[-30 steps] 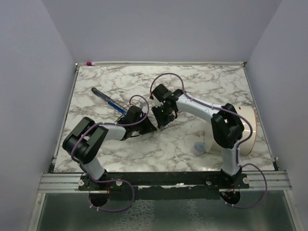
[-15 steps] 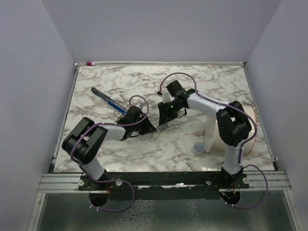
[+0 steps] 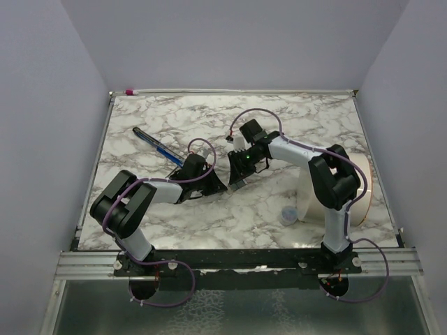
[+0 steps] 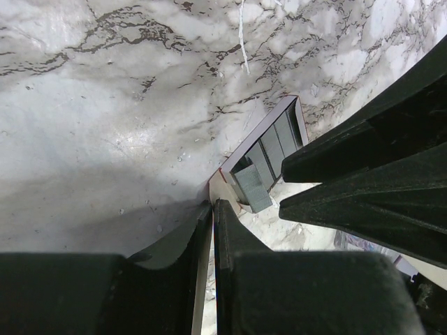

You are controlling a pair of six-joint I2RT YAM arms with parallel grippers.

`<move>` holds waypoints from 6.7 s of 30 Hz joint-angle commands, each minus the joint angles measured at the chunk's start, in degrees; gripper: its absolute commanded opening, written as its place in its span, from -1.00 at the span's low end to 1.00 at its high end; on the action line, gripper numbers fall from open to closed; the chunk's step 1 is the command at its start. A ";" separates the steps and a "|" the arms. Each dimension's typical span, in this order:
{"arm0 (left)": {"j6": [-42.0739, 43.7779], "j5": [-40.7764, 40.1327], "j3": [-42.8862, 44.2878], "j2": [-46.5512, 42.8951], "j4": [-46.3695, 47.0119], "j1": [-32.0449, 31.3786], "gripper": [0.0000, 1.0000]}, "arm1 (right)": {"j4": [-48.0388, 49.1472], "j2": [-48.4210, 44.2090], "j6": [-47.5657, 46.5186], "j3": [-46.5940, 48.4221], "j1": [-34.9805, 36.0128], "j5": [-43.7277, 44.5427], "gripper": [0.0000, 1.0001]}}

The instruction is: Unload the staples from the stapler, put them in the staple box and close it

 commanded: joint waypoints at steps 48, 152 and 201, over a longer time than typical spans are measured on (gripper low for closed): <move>1.60 -0.15 -0.93 -0.07 -7.70 -0.09 -0.78 | 0.17 -0.88 0.05 -0.08 1.07 2.25 -0.74; 2.76 0.50 -0.40 -1.48 -8.78 -0.09 -0.83 | -2.06 -6.74 1.01 0.81 1.97 5.22 -0.42; 7.66 2.99 -1.38 -6.63 -8.21 0.13 -0.46 | -3.28 -8.74 -2.47 -1.41 3.80 14.11 -0.04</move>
